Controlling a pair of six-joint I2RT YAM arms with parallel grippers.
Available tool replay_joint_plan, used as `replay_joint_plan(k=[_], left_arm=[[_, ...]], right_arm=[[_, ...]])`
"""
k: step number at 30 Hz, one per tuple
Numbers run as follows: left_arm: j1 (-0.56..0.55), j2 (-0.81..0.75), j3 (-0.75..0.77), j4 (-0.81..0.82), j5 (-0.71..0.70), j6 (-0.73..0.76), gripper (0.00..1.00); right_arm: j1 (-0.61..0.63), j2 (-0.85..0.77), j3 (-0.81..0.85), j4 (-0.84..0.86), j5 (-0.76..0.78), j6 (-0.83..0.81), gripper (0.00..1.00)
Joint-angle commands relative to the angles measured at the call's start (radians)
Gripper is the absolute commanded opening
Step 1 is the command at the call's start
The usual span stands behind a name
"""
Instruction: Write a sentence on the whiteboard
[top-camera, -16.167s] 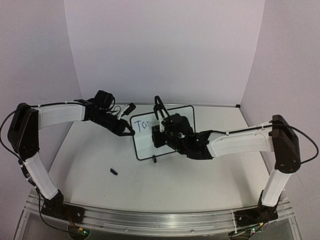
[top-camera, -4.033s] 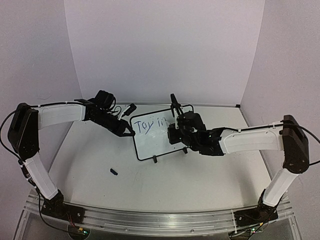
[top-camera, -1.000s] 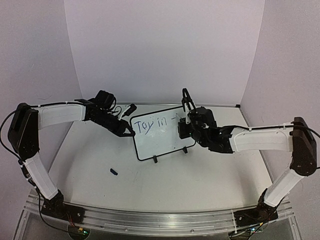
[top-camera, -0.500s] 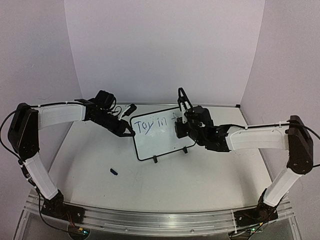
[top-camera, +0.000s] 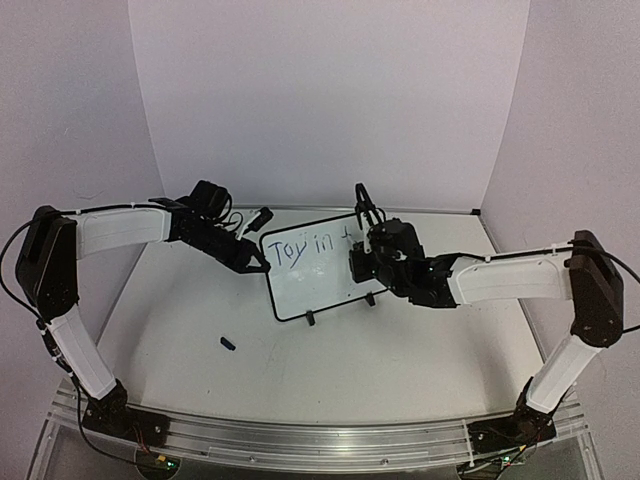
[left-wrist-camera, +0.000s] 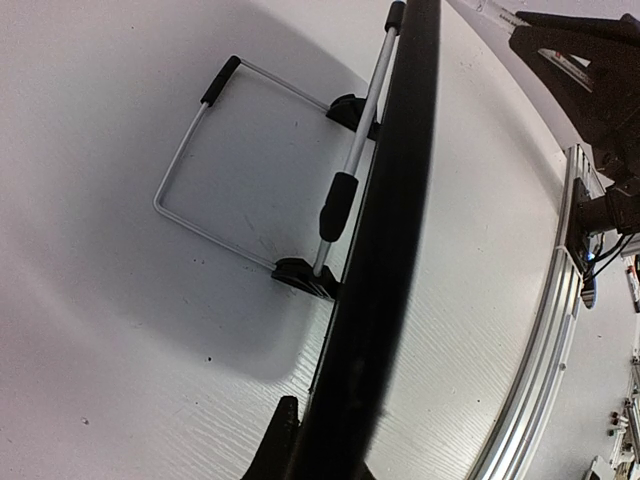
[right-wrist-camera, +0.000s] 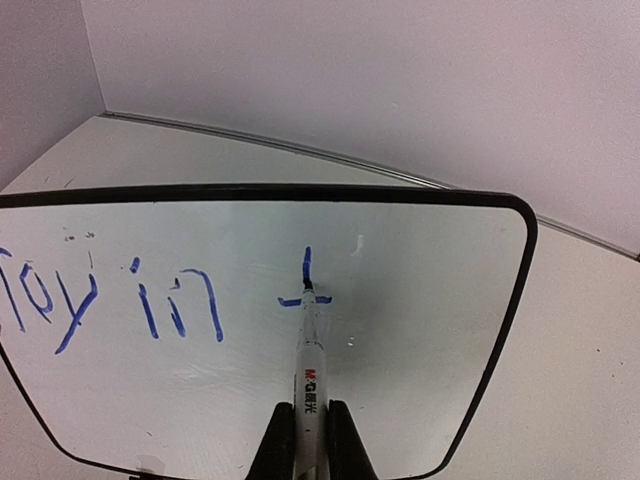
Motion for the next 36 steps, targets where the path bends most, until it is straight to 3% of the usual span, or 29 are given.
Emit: replay_joint_plan(k=[1, 11, 24, 36], left_arm=[[-0.003, 0.023, 0.029, -0.025, -0.07, 0.013, 0.0], [-0.003, 0.025, 0.029, -0.027, -0.07, 0.012, 0.0], [-0.003, 0.02, 0.029, -0.027, -0.07, 0.012, 0.0], [-0.004, 0.022, 0.029, -0.027, -0.07, 0.012, 0.0]], right_arm=[[-0.004, -0.007, -0.038, 0.015, -0.015, 0.051, 0.0], [-0.002, -0.016, -0.068, -0.007, 0.004, 0.079, 0.0], [-0.002, -0.086, -0.004, -0.025, 0.075, -0.022, 0.0], [-0.015, -0.027, 0.069, -0.008, 0.073, -0.076, 0.0]])
